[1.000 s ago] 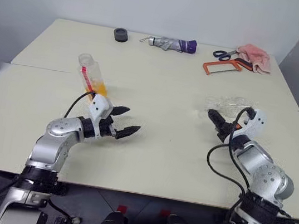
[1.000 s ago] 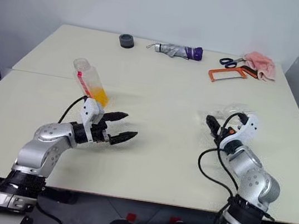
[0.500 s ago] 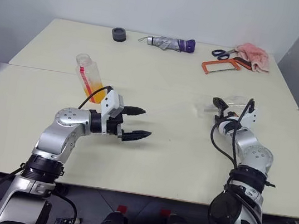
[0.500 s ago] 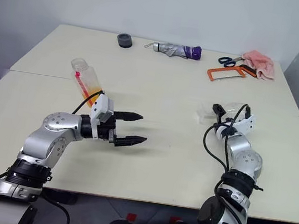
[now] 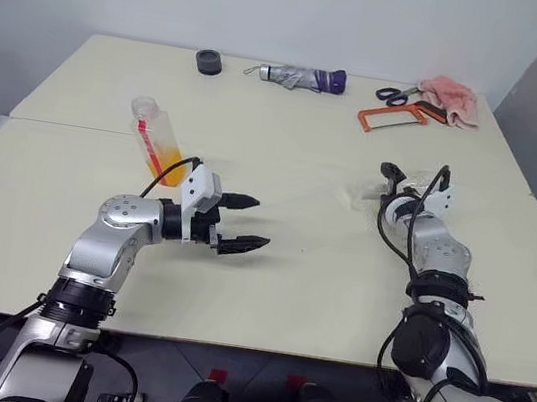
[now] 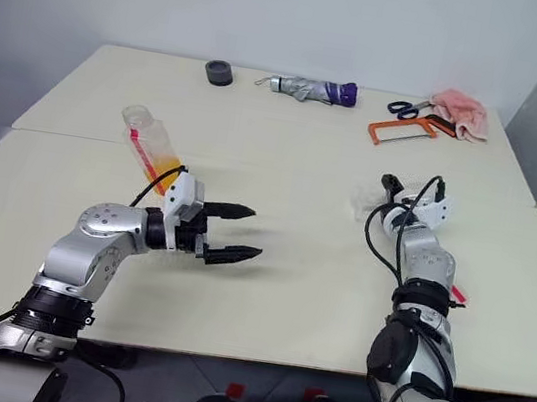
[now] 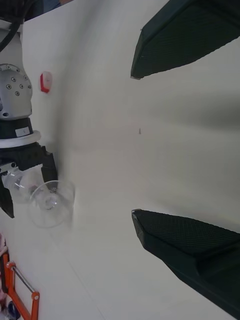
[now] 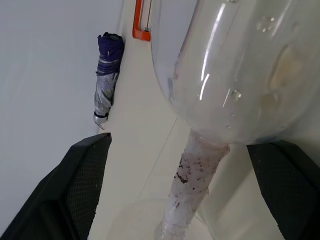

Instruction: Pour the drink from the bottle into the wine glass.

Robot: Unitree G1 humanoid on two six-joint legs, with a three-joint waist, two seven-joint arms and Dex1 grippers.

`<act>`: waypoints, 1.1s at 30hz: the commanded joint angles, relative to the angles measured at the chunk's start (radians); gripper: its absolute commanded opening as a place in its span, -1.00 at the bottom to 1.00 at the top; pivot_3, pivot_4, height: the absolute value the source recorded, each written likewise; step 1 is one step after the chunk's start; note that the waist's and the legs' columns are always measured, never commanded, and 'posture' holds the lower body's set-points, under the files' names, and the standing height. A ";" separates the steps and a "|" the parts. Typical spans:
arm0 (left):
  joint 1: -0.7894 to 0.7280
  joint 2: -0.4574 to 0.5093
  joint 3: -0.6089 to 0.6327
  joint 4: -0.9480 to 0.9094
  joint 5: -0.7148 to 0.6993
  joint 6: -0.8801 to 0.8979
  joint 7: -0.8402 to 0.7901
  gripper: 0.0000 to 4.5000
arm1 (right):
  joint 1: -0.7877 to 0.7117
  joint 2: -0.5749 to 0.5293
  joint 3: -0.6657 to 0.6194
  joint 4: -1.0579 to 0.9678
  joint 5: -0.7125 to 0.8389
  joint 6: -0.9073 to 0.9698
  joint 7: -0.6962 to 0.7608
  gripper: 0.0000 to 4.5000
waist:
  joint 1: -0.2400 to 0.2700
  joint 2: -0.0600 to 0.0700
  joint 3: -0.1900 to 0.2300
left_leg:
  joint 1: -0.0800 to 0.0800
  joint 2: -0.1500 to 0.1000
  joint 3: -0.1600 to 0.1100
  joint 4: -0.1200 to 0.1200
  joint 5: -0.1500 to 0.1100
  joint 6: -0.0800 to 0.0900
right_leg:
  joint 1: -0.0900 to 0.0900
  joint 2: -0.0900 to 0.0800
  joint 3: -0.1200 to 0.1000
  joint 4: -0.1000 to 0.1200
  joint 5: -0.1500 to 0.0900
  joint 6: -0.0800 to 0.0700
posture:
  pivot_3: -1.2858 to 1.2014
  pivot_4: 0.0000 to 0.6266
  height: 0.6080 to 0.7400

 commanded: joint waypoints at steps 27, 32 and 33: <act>-0.010 -0.014 -0.017 0.025 0.018 -0.063 -0.002 1.00 | 0.411 -0.060 0.704 -0.343 -0.607 -0.434 0.224 -0.93 | -0.001 0.003 0.002 | -0.001 0.000 -0.003 0.000 0.000 0.000 | 0.000 -0.001 0.000 -0.001 0.000 0.000 | 0.03 -0.52 1.00; -0.005 -0.010 -0.014 0.020 0.018 -0.059 -0.002 1.00 | 0.480 -0.060 0.738 -0.291 -0.677 -0.511 0.241 -0.93 | 0.003 0.002 0.001 | 0.000 0.000 -0.003 0.000 0.000 0.000 | 0.000 -0.001 0.000 -0.001 0.000 0.000 | 0.03 -0.52 1.00; -0.003 -0.008 -0.013 0.017 0.017 -0.057 -0.001 1.00 | 0.498 -0.062 0.746 -0.289 -0.694 -0.528 0.240 -0.93 | 0.004 0.002 0.000 | 0.000 0.000 -0.003 0.000 0.000 0.000 | 0.001 -0.001 0.000 -0.001 0.000 0.000 | 0.03 -0.52 1.00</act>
